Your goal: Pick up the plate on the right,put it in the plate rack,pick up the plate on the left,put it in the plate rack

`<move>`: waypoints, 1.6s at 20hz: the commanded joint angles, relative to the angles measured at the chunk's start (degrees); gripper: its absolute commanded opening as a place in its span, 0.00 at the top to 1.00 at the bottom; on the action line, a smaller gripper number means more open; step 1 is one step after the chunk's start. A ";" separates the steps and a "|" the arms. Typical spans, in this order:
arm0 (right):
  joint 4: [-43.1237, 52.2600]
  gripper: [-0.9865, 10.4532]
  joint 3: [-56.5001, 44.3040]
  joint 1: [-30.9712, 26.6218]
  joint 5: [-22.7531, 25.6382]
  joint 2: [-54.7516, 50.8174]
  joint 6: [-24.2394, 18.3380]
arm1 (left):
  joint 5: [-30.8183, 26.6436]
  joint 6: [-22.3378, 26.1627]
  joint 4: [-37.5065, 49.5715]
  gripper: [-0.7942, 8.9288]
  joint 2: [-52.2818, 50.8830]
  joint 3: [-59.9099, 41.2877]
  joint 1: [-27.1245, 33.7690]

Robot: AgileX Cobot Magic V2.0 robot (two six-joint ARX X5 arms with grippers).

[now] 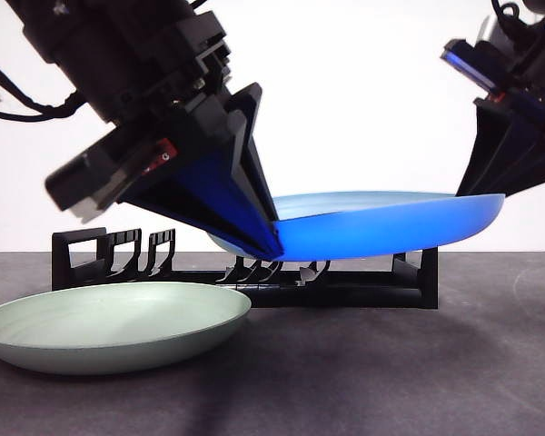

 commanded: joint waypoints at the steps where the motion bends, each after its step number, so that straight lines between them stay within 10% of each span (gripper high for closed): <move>1: -0.31 0.92 0.17 -0.04 -0.09 -1.29 0.26 | -2.05 -1.68 0.55 0.93 0.04 0.00 0.33; 7: 0.35 0.69 0.17 -0.17 0.35 -6.38 -0.04 | -3.63 -8.17 1.86 0.93 0.02 0.42 0.22; 14: 9.86 0.70 0.17 -0.22 9.64 -16.41 0.44 | -2.38 -23.41 2.47 0.93 -0.24 8.39 3.32; 26: 9.75 0.70 0.17 -0.22 15.41 -18.75 -0.68 | 45.22 -50.27 17.59 0.93 -0.37 14.21 41.90; 32: 9.75 0.70 0.17 -0.22 15.41 -18.73 -0.68 | 51.91 -53.86 19.61 0.93 2.03 14.21 51.25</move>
